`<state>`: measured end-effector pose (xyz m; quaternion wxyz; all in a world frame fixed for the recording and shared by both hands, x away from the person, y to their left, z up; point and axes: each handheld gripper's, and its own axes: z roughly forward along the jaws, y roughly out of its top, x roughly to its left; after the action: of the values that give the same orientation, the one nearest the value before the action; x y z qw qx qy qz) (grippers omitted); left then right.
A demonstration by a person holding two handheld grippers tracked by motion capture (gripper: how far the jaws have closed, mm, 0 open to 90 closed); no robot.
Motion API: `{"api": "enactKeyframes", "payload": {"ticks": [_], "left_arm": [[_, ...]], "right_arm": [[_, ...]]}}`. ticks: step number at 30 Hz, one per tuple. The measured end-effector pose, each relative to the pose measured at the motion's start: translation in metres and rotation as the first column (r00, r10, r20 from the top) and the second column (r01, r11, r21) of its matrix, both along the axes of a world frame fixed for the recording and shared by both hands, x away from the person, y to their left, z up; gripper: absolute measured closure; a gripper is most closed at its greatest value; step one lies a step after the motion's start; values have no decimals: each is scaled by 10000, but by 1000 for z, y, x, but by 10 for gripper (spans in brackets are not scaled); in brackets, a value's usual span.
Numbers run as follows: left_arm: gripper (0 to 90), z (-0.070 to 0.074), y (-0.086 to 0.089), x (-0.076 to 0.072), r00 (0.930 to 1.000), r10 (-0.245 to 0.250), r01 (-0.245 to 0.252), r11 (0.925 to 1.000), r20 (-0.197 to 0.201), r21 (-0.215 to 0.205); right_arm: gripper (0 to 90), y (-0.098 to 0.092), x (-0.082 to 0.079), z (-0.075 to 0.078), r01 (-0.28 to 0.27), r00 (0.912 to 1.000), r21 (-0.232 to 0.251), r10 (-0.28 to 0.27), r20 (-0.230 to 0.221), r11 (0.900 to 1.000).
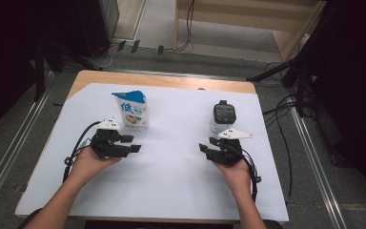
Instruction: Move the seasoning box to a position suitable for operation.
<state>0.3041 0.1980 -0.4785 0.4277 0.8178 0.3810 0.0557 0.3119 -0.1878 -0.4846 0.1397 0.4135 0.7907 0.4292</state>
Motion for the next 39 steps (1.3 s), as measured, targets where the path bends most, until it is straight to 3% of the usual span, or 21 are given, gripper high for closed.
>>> {"api": "enactKeyframes", "payload": {"ticks": [25,34,39], "left_arm": [[468,1,2,0,10000,43,-43,9999,-53,-131],[466,2,3,-1,10000,37,-38,9999,-45,-135],[465,3,5,-2,10000,31,-32,9999,-47,-120]], "right_arm": [[502,-7,0,1,379,9991,436,-386,160,9983],[398,-13,2,6,918,9945,303,-931,477,9953],[258,-20,6,11,1661,9840,667,-1698,544,9839]]}}
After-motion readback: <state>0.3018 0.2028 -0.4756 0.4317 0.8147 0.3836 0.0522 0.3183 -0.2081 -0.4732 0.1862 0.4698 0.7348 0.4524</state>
